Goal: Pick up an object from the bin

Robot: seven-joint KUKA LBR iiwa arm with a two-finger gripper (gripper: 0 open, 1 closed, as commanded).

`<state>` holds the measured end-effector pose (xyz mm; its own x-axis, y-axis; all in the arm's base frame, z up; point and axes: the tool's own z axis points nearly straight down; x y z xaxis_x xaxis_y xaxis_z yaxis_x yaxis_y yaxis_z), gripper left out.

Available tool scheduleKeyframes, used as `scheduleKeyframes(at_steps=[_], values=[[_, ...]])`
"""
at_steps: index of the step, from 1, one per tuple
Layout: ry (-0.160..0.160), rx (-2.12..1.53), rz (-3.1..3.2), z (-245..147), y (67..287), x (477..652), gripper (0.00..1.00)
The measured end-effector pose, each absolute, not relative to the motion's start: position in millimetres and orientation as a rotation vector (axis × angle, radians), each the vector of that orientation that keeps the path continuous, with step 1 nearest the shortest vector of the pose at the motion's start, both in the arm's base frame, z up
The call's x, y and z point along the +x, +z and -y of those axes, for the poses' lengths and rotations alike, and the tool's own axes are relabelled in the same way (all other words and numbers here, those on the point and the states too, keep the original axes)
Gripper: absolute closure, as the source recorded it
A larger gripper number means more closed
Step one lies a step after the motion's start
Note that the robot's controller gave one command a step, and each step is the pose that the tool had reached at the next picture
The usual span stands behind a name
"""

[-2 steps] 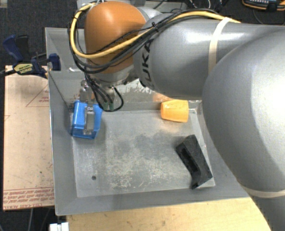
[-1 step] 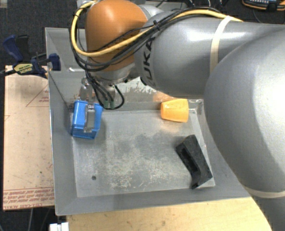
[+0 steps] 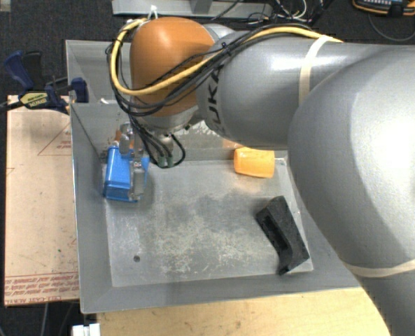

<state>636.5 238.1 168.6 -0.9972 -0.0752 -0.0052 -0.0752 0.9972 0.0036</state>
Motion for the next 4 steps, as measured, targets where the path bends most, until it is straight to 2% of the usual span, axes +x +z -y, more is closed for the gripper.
scheduleKeyframes(at_steps=[1, 2, 3, 4], values=[[0.007, -0.484, -3.087, -228.5, 126.7, 637.2, 0.0], [0.008, -0.704, -3.03, -232.0, 115.8, 631.3, 0.0], [0.027, -0.3, -3.095, -238.2, 113.7, 630.2, 0.0], [0.031, -0.232, -3.084, -239.8, 112.2, 639.1, 0.0]])
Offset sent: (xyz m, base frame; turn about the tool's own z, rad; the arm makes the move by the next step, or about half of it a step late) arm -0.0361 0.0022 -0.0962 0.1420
